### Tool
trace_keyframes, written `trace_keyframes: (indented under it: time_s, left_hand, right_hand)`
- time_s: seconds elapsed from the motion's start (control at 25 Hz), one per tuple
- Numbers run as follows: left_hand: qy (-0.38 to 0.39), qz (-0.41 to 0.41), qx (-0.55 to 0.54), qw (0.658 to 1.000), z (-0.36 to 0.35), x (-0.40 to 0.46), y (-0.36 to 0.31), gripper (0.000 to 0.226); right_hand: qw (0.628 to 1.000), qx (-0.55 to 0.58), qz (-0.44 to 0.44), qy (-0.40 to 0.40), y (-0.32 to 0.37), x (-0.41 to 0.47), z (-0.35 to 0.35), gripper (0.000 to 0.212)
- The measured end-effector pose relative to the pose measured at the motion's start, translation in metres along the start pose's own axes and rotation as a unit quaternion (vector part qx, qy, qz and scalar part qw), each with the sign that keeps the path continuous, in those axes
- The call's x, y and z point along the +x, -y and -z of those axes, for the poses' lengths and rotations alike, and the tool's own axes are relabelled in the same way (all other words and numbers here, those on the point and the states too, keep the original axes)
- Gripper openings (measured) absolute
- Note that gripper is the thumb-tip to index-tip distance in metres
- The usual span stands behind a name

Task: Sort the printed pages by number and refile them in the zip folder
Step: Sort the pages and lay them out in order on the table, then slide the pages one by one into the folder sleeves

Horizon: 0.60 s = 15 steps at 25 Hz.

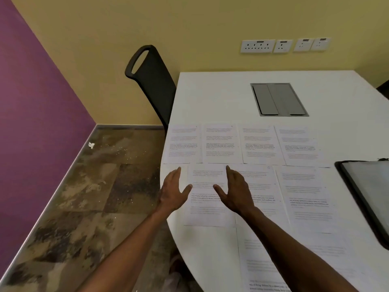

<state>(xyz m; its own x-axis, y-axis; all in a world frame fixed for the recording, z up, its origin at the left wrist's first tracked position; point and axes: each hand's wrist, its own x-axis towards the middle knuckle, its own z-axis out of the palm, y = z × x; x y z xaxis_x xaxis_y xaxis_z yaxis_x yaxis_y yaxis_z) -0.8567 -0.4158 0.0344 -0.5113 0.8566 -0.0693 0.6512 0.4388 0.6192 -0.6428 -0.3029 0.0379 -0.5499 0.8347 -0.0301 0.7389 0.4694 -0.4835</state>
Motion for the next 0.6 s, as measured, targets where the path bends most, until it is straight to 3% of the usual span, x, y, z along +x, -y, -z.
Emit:
trace_keyframes:
  time_s: [0.24,0.48,0.6]
  left_hand:
    - [0.078,0.042,-0.010,0.996,0.006,0.122,0.035,0.078]
    - [0.050,0.142,-0.052,0.987,0.008,0.224,0.067,0.053]
    - [0.051,0.234,-0.064,0.969,0.002,0.253,0.091,0.074]
  right_hand:
    - [0.985,0.103,-0.135,0.007,0.042,0.104,-0.035,0.081]
    - [0.954,0.159,-0.251,0.036,0.060,0.187,-0.071,0.061]
    - [0.954,0.119,-0.255,0.103,0.059,0.212,-0.089,0.065]
